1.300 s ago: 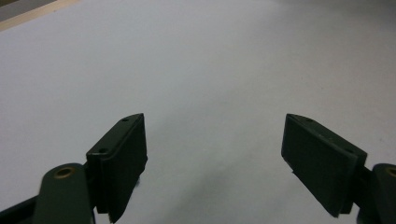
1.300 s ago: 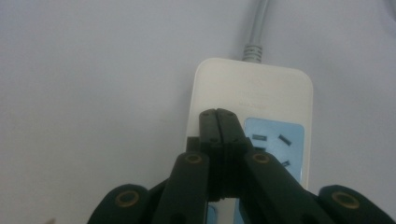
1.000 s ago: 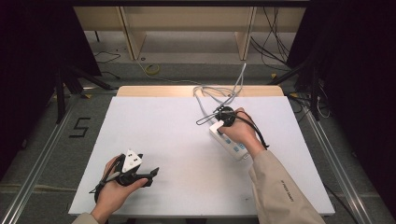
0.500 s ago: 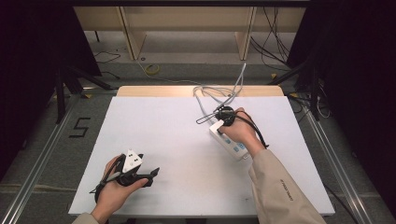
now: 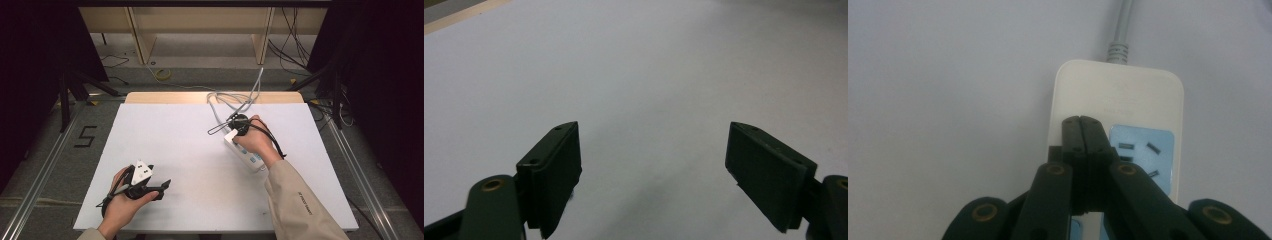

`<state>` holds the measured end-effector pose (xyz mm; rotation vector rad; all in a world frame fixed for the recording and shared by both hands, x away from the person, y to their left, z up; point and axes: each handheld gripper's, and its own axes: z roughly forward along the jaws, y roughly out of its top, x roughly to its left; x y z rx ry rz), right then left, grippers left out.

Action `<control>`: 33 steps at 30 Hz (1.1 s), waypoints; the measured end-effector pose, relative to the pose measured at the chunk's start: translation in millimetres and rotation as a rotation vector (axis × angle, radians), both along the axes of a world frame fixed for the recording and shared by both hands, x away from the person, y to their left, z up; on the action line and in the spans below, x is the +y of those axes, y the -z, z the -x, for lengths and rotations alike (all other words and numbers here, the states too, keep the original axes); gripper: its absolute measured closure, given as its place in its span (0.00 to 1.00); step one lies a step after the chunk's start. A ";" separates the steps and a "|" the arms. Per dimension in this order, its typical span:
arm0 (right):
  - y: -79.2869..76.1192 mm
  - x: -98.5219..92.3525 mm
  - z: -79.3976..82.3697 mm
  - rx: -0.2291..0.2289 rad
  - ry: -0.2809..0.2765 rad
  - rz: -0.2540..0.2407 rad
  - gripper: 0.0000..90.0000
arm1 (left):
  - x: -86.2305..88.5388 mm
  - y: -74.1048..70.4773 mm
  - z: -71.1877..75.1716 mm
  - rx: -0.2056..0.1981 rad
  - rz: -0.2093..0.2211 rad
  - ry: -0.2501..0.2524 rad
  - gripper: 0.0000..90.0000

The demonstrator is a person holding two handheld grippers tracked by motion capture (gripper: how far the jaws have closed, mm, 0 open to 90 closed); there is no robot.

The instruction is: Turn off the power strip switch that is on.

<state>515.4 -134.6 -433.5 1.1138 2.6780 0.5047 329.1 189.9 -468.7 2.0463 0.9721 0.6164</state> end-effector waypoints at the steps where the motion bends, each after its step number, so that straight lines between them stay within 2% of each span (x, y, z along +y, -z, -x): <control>1: 0.1 -0.1 -0.1 0.001 0.000 -0.001 1.00 | -0.1 0.1 0.1 0.001 0.000 0.000 0.25; 10: 0.0 1.5 0.1 -0.004 0.000 0.015 1.00 | -0.2 0.1 0.1 0.001 0.001 0.001 0.25; 15: -0.2 2.8 -0.3 0.004 0.004 0.022 1.00 | -0.2 0.3 0.0 0.002 0.001 0.001 0.25; 17: -0.3 3.5 -0.1 0.029 0.001 0.026 1.00 | -0.2 0.2 -0.1 0.001 0.000 0.002 0.25; 19: -0.3 4.3 1.1 0.023 -0.007 0.034 1.00 | -0.3 0.1 -0.1 0.001 -0.001 0.003 0.25; 33: -0.4 2.0 -0.9 0.042 0.011 0.018 1.00 | -0.8 0.0 -0.3 0.001 0.001 0.003 0.25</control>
